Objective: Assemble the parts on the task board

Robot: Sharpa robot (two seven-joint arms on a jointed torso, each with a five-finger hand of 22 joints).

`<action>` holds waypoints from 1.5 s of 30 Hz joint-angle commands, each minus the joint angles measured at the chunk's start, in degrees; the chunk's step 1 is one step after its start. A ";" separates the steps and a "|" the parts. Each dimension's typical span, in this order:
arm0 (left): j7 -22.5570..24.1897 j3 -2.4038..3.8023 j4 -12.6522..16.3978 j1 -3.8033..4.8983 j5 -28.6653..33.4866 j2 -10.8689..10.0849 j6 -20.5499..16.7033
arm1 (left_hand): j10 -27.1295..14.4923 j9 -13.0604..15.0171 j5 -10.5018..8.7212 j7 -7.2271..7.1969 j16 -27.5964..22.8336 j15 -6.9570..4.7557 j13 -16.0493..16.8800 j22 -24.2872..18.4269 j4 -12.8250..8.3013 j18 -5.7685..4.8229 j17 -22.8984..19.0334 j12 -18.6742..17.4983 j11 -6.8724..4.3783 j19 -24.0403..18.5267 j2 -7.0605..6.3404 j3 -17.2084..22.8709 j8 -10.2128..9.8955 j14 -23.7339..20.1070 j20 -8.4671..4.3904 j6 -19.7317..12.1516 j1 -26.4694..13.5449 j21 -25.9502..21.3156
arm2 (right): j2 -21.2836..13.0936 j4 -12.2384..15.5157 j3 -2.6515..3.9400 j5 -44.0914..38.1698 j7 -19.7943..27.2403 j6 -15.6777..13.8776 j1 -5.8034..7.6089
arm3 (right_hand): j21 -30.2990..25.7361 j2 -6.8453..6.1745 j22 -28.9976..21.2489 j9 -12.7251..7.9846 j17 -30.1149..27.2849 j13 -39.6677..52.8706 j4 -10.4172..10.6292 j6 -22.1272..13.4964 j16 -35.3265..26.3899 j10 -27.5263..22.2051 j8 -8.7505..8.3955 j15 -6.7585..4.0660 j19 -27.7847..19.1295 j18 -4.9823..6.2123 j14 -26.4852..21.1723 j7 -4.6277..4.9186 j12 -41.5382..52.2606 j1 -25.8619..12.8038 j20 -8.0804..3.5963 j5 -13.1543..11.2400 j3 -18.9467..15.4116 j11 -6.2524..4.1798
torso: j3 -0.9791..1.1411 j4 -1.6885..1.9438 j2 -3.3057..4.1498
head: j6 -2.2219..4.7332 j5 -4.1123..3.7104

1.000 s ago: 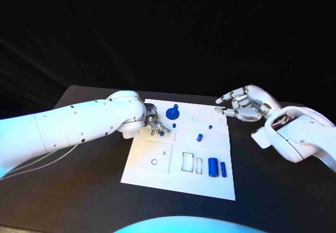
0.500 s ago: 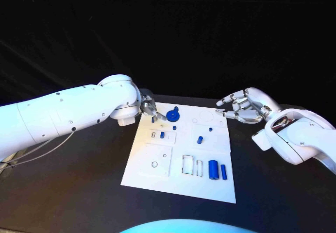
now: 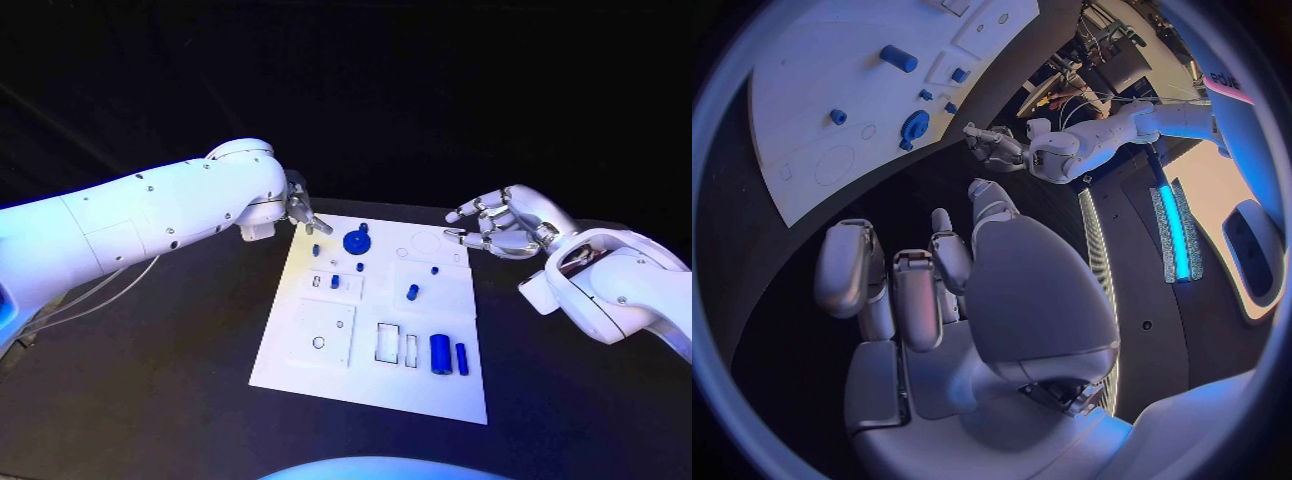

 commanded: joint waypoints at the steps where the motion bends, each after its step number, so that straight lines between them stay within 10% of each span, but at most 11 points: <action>1: -1.62 -0.27 -1.62 0.06 -1.66 1.02 2.22 | -0.37 -0.05 0.12 0.02 0.14 0.23 -0.08 11.78 -0.09 -0.49 15.06 -0.16 0.22 3.67 0.16 -0.30 -0.28 5.93 -0.16 -0.45 0.36 -0.28 | 0.08 0.03 0.00 -0.48 0.17 0.55 -0.05 | -0.32 -0.04 0.81 0.05 4.10 -0.05 0.33 -0.10 -0.23 -0.09 0.40 -0.51 0.08 0.97 3.39 -0.13 -0.27 -0.48 -0.35 0.36 0.08 -0.36 | 0.04 0.00 0.02 | -0.03 0.15; 45: 0.31 -1.13 -9.66 -2.38 -1.30 6.11 3.97 | -0.63 -0.78 0.15 0.26 0.14 0.50 -0.29 11.61 -0.27 -0.44 15.06 -0.31 0.47 3.54 1.07 -0.22 -0.97 5.93 0.11 -0.47 1.32 -0.39 | 0.60 -0.12 0.00 -0.49 0.39 0.60 -0.06 | -0.34 -0.05 0.81 0.06 3.90 -0.13 0.33 -0.13 -0.36 -0.13 0.40 -0.52 0.09 0.97 3.34 -0.14 -0.34 -0.46 -0.35 0.42 0.11 -0.38 | 0.09 0.00 -0.06 | -0.58 0.28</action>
